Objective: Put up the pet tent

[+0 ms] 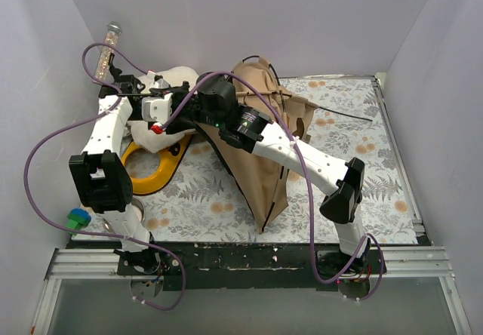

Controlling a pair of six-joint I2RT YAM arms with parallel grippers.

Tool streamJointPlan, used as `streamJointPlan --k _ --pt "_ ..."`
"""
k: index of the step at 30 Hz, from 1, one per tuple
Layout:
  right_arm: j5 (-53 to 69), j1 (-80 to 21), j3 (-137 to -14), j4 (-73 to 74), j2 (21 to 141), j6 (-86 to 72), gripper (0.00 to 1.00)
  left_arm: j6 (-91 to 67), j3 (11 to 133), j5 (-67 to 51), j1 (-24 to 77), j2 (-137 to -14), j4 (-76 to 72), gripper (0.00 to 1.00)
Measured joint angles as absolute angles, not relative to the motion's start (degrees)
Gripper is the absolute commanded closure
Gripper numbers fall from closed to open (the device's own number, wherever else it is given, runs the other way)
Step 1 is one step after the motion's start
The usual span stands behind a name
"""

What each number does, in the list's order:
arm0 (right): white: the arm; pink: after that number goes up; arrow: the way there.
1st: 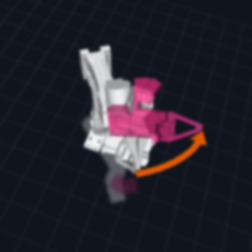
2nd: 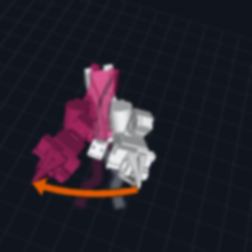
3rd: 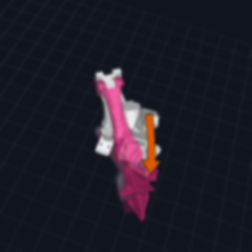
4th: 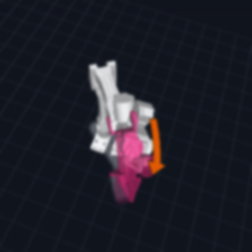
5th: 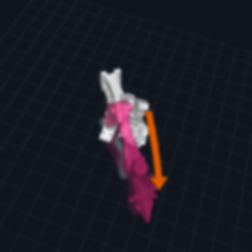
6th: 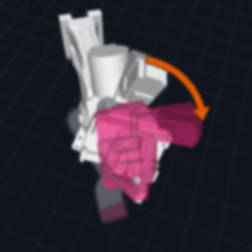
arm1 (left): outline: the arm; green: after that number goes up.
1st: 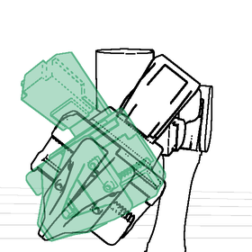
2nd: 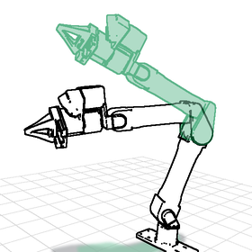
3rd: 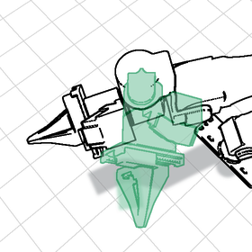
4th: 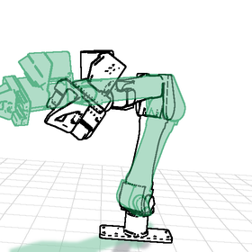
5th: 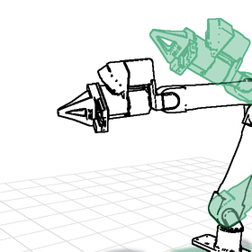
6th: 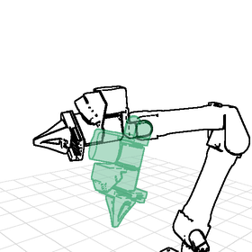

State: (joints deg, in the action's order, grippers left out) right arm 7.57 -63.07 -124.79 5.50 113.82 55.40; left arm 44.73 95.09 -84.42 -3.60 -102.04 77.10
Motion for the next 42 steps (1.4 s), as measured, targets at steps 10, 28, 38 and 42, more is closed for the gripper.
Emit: streamJointPlan --k 10,28,38,42 --pt "6.68 -63.09 -123.48 5.19 112.51 57.63 0.99 41.91 95.13 -84.88 -5.28 -101.23 76.93 1.0" --pt "-7.25 -63.55 -121.4 18.63 111.48 72.34 0.99 39.51 79.18 -86.7 -21.32 -86.24 77.58 1.0" --pt "-6.39 -64.01 -121.49 20.64 112.03 76.73 0.99 36.4 76.44 -87.42 -29.17 -80.58 76.77 1.0" --pt "-5.52 -64.01 -121.27 20.93 112.03 78.04 0.99 38.39 76.44 -87.0 -29.52 -80.36 77.6 1.0"
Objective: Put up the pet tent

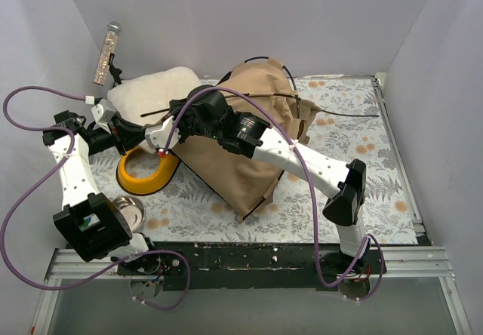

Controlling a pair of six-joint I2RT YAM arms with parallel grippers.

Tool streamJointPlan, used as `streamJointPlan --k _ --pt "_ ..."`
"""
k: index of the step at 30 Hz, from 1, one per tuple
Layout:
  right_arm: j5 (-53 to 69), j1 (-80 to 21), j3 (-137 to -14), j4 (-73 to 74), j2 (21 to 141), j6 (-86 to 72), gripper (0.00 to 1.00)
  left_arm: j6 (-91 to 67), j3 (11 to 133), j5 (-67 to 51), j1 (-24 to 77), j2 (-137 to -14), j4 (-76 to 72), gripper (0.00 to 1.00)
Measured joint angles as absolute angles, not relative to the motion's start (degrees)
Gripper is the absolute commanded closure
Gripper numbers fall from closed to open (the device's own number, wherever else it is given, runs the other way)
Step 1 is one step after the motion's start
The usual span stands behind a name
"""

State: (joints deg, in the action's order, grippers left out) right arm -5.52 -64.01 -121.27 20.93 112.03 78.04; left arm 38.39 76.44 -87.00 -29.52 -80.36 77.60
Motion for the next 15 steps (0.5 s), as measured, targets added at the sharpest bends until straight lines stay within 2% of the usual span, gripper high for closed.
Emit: streamJointPlan --k 15 --pt "-5.21 -64.01 -115.04 20.43 109.97 81.3 0.99 39.18 76.47 -85.89 -29.82 -80.36 78.04 1.0"
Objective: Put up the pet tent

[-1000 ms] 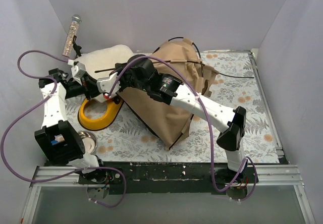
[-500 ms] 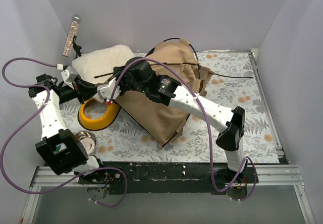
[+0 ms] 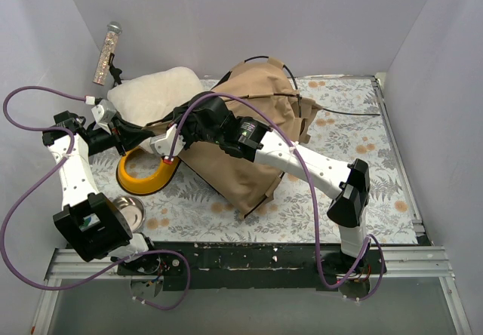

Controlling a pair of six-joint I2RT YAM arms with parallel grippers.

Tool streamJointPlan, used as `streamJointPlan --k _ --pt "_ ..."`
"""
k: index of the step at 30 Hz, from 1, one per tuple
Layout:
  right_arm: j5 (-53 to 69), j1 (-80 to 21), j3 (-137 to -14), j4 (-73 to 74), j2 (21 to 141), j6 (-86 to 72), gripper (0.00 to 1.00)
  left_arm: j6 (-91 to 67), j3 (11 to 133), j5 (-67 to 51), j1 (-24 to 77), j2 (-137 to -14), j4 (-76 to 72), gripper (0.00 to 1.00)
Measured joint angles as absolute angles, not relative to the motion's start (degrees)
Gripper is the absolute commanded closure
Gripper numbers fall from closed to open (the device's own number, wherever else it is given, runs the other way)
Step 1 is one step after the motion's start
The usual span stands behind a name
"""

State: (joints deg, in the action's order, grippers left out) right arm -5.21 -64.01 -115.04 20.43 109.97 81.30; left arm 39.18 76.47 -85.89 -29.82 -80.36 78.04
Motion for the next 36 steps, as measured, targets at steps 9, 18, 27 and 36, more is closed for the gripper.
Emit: streamJointPlan --k 9,18,27,36 --pt "-5.96 -64.03 -116.16 20.73 110.21 81.36 0.99 39.22 76.49 -86.02 -29.82 -80.36 78.06 1.0" --pt "-6.02 -64.05 -116.27 21.06 110.3 81.76 0.99 39.22 76.62 -86.04 -29.82 -80.36 78.06 1.0" --pt "-6.5 -64.05 -116.6 21.04 110.67 82.15 0.99 39.62 76.77 -86.0 -29.82 -80.36 78.04 1.0" --pt "-6.87 -64.05 -116.71 21.06 110.78 82.48 0.99 39.62 76.93 -86.0 -29.82 -80.36 78.04 1.0"
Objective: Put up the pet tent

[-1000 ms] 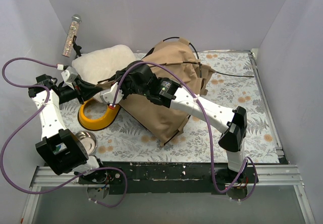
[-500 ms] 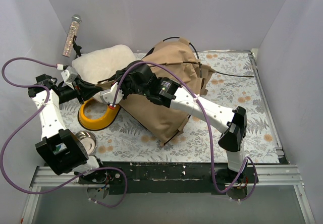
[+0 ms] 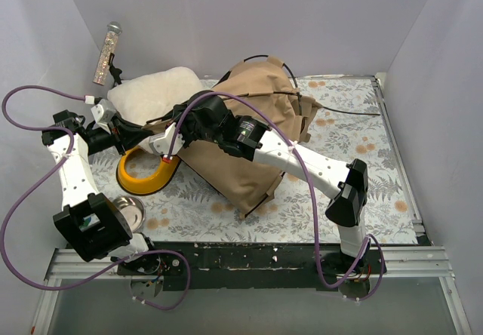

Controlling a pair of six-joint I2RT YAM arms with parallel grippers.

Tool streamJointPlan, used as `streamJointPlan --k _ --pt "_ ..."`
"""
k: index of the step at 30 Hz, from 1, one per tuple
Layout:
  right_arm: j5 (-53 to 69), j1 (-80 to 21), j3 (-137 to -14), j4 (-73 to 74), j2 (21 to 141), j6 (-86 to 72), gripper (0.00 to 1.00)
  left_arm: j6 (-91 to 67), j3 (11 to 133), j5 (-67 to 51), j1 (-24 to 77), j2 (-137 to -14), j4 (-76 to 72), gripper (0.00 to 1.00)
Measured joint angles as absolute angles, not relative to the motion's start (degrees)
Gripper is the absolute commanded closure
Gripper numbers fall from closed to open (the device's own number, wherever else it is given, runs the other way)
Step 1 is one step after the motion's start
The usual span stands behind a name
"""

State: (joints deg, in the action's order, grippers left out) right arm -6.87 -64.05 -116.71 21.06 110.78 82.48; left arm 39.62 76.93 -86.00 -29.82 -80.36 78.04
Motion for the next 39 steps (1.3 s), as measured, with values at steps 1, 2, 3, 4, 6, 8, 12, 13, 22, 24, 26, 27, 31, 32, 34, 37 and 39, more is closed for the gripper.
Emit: streamJointPlan --k 1,2,3,4,6,8,12,13,22,24,26,27,31,32,34,37,39 --pt "-6.87 -64.05 -116.71 21.06 110.78 82.5 0.99 39.59 76.99 -86.0 -29.82 -80.36 78.04 1.0" --pt "-6.87 -64.05 -116.71 21.08 110.78 82.52 0.99 39.62 77.01 -86.0 -29.82 -80.36 78.04 1.0" --pt "-6.87 -64.05 -116.68 21.08 110.78 82.56 0.99 39.62 77.01 -86.0 -29.82 -80.36 78.04 1.0" --pt "-6.87 -64.05 -116.68 21.1 110.78 82.59 0.99 39.62 77.01 -85.97 -29.82 -80.36 78.04 1.0" --pt "-6.9 -64.05 -116.51 21.04 110.78 82.94 0.99 39.62 77.01 -85.97 -29.82 -80.36 78.04 1.0" --pt "-6.98 -64.05 -116.36 21.06 110.78 83.31 0.99 39.62 77.01 -85.95 -29.82 -80.36 78.04 1.0" --pt "-7.25 -64.1 -116.36 21.06 110.8 83.55 0.99 39.62 77.01 -85.95 -29.82 -80.36 78.04 1.0" --pt "-7.38 -64.12 -116.36 21.06 110.85 83.68 0.99 39.62 77.01 -85.95 -29.82 -80.36 78.04 1.0" --pt "-8.21 -64.16 -116.36 21.02 111.24 83.81 0.99 39.59 77.01 -85.93 -29.82 -80.38 78.04 1.0" --pt "-8.58 -64.16 -116.36 20.99 111.5 83.88 0.99 39.59 77.01 -85.91 -29.82 -80.38 78.04 1.0" --pt "-8.99 -64.16 -116.36 20.97 111.92 83.92 0.99 39.59 77.01 -85.73 -29.82 -80.38 78.02 1.0" --pt "-9.08 -64.16 -116.36 20.99 112.01 83.94 0.99 39.62 77.01 -85.65 -29.82 -80.38 78.02 1.0" --pt "-9.32 -64.16 -116.36 20.97 112.25 84.01 0.99 39.59 77.01 -85.3 -29.85 -80.44 78.02 1.0" --pt "-9.32 -64.16 -116.36 20.97 112.25 84.01 0.99 39.62 77.01 -85.3 -29.85 -80.44 78.02 1.0" --pt "-9.3 -64.16 -116.36 20.97 112.25 84.05 0.99 39.59 77.03 -85.3 -29.82 -80.44 78.02 1.0" --pt "-9.26 -64.16 -116.36 20.97 112.25 84.14 0.99 39.59 77.01 -85.27 -29.85 -80.49 78.02 1.0" --pt "-9.17 -64.16 -116.36 20.99 112.25 84.2 0.99 39.59 77.01 -85.27 -29.85 -80.49 78.02 1.0"
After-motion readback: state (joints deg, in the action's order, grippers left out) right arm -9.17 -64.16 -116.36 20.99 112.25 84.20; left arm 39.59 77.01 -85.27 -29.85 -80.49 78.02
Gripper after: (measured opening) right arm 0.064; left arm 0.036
